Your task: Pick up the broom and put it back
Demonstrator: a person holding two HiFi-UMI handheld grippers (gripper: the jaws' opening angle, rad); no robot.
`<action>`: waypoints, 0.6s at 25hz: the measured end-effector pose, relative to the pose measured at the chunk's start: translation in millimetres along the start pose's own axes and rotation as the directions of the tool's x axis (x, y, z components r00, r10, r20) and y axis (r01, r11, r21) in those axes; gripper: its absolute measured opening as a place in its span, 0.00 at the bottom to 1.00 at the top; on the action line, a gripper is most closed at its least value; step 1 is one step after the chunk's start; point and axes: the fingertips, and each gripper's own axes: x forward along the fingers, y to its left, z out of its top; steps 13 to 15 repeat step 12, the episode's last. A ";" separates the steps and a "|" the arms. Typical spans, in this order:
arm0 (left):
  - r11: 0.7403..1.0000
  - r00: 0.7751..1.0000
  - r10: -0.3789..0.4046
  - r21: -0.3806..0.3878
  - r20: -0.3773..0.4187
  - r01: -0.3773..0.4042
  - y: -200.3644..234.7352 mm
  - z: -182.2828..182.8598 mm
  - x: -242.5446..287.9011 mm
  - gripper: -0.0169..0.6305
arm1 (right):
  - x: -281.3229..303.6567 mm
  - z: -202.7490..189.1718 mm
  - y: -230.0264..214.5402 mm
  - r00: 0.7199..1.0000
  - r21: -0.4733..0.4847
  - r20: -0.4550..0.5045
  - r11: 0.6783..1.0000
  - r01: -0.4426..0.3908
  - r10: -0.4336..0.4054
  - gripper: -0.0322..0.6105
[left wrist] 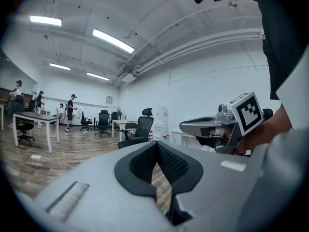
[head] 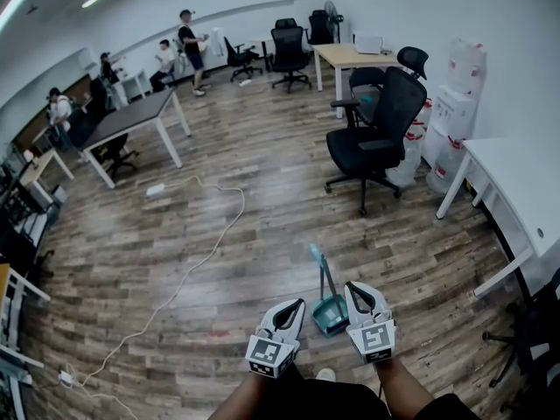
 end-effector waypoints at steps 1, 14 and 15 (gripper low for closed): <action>1.000 1.000 0.001 0.000 0.000 -0.001 -0.2 0.4 -0.4 0.05 | 0.1 0.5 0.7 1.000 -0.001 0.000 1.000 -0.001 0.001 0.05; 1.000 1.000 -0.006 0.023 0.020 0.006 -0.6 3.4 -1.2 0.05 | 5.5 2.4 10.0 1.000 -0.021 -0.001 0.999 -0.030 0.030 0.05; 1.000 1.000 -0.006 0.023 0.020 0.006 -0.6 3.4 -1.2 0.05 | 5.5 2.4 10.0 1.000 -0.021 -0.001 0.999 -0.030 0.030 0.05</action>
